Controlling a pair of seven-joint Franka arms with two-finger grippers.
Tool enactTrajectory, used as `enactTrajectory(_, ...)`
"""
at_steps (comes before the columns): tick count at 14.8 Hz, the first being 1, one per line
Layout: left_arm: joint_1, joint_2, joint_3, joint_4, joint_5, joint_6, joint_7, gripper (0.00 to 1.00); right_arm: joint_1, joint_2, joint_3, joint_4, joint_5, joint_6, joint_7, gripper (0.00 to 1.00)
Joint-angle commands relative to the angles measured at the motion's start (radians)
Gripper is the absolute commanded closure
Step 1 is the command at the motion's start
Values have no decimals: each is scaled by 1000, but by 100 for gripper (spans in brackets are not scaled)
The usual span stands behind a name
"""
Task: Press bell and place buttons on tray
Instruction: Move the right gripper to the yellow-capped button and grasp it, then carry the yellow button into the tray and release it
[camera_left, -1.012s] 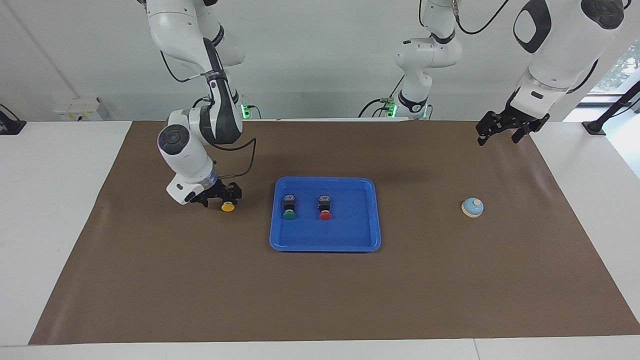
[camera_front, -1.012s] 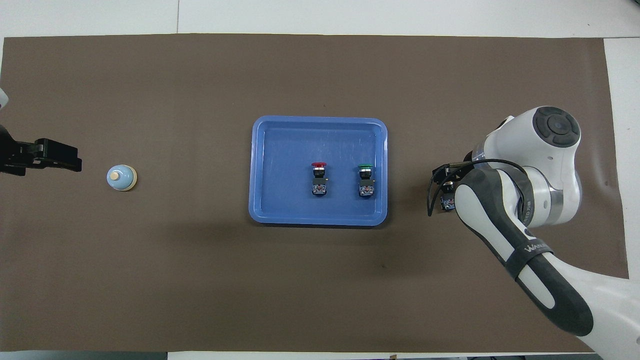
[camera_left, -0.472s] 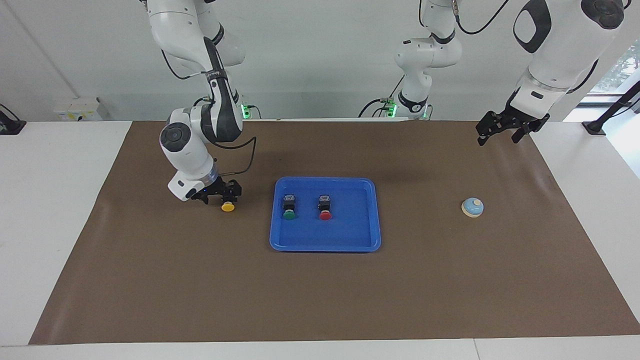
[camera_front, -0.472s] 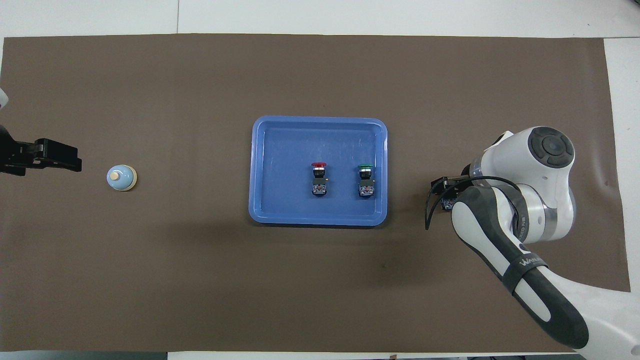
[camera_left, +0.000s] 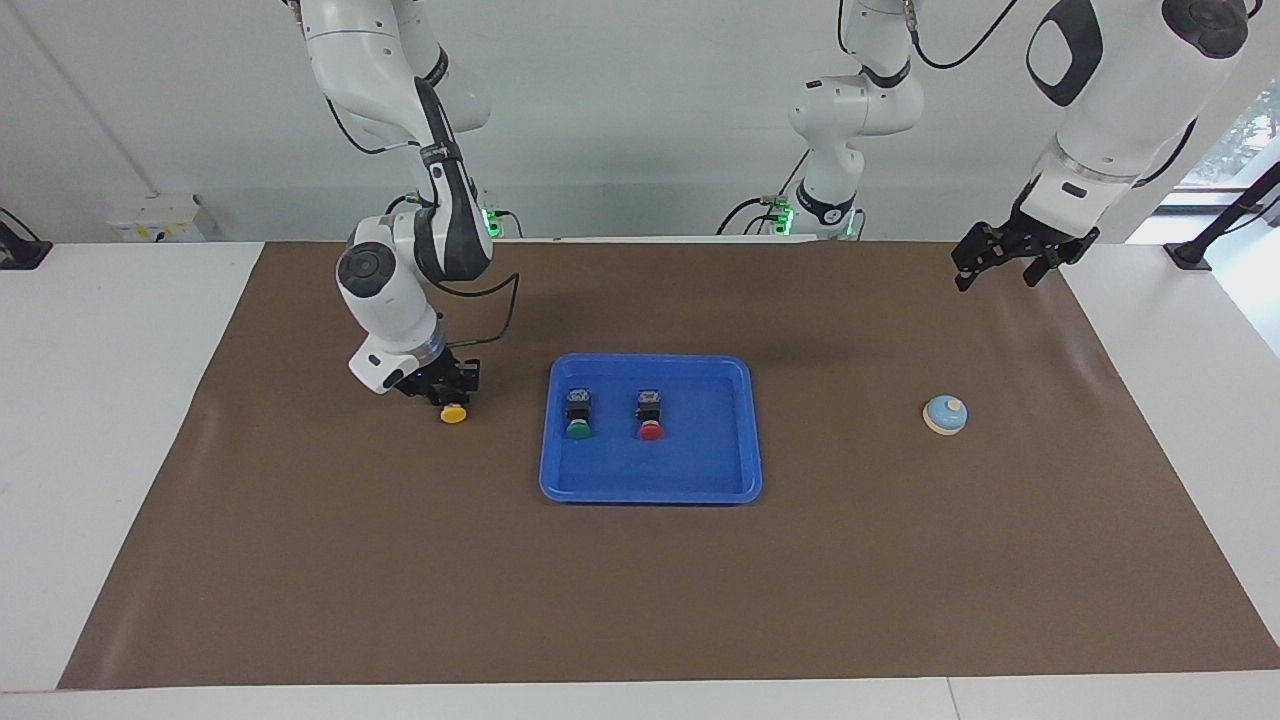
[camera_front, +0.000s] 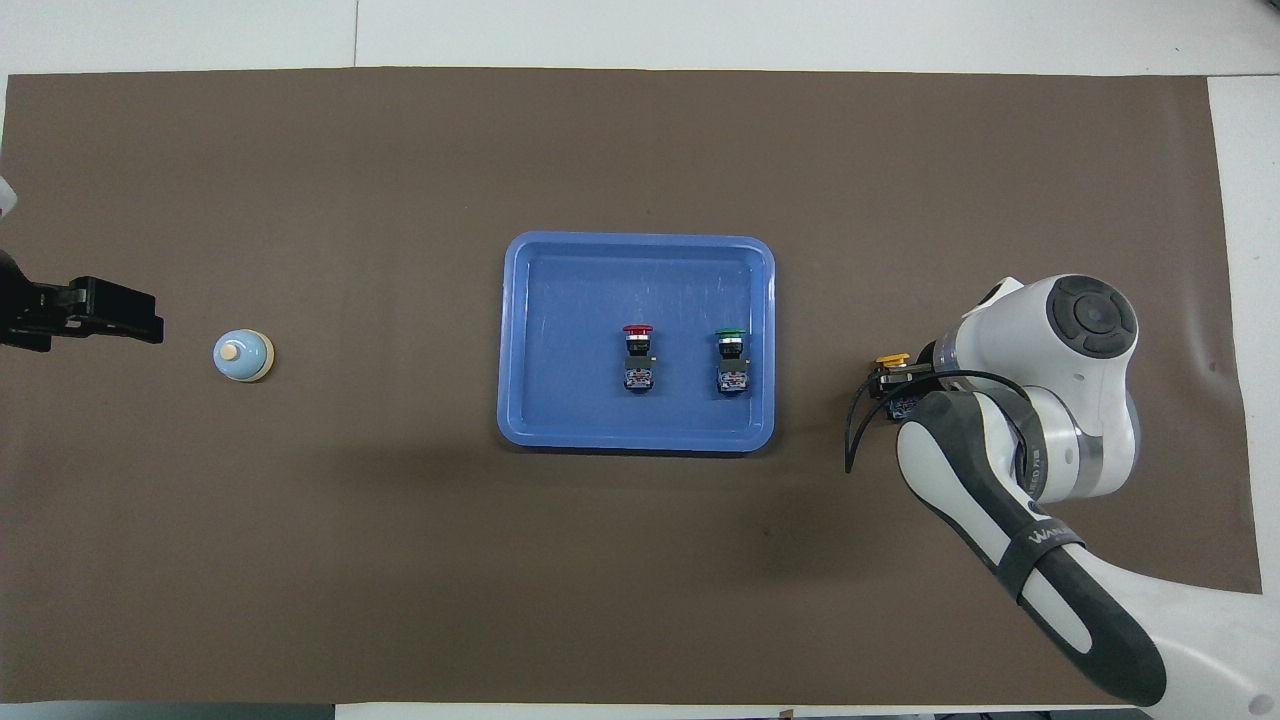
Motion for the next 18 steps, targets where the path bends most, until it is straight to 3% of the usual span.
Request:
enactTrajectory(1, 0, -7, 3, -8, -8, 7, -3, 0, 0, -24, 18, 19, 10, 5, 16, 100)
enactTrajectory(4, 0, -5, 3, -8, -8, 7, -3, 0, 92, -4, 19, 152, 10, -66, 74, 100)
enactTrajectory(7, 0, -7, 3, -8, -8, 7, -3, 0, 221, 67, 19, 334, 13, -123, 195, 100)
enactTrajectory(9, 0, -5, 3, -8, -8, 7, -3, 0, 324, 148, 19, 472, 8, -173, 348, 100)
enactTrajectory(12, 0, -7, 3, -8, -8, 7, -3, 0, 457, 327, 13, 759, -6, -305, 551, 100)
enactTrajectory(15, 0, -7, 3, -8, -8, 7, -3, 0, 526, 425, 10, 850, -9, -270, 654, 100)
enactTrajectory(18, 0, -7, 3, -8, -8, 7, -3, 0, 537, 458, 13, 853, -7, -218, 679, 100)
